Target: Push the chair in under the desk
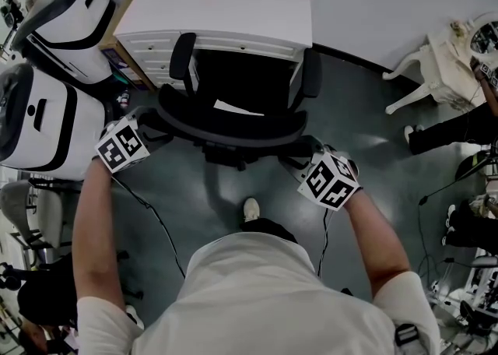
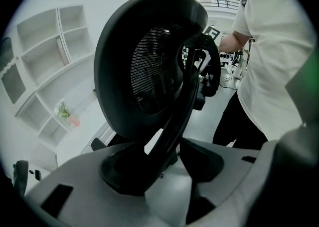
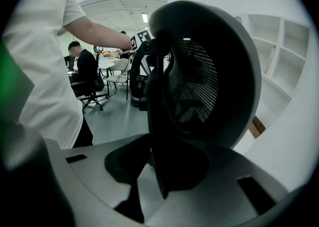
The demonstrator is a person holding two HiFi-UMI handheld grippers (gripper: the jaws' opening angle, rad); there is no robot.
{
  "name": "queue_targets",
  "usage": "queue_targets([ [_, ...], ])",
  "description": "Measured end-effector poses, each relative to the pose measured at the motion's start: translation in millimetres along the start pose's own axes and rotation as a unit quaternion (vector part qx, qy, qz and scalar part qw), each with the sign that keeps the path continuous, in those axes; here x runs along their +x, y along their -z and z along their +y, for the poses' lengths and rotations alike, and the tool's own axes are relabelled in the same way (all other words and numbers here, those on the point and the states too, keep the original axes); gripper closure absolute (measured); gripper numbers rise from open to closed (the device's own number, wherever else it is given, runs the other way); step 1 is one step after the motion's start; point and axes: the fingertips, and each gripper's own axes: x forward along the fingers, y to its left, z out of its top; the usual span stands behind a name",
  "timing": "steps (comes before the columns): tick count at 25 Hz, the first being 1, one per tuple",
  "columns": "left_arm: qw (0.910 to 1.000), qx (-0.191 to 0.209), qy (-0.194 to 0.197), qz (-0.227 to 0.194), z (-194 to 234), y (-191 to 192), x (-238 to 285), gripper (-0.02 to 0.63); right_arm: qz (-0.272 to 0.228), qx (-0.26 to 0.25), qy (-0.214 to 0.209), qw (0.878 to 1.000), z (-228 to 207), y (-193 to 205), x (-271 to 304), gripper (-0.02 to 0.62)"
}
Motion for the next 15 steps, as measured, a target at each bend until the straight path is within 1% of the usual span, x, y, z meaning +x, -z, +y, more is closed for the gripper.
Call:
queue_targets([
  [9,0.9998,-0.005,-0.019,0.004,-0.6,2.2,-0.6,0.371,0.005,-0.002,0.014,1.000,2.8,0.2,1.6,0.488],
  [11,0.9993,-0.011,-0.035,0.003,1.8,5.0,-0.7,0.359,0.006,-0.002,0.018,1.000,2.8,0.0,2.6,0.486],
  [15,0.9964,-0.028,-0.079,-0.012,2.2,6.2,-5.7,0.336,0.001,0.009,0.031,0.999,4.9,-1.1,0.5,0.486],
])
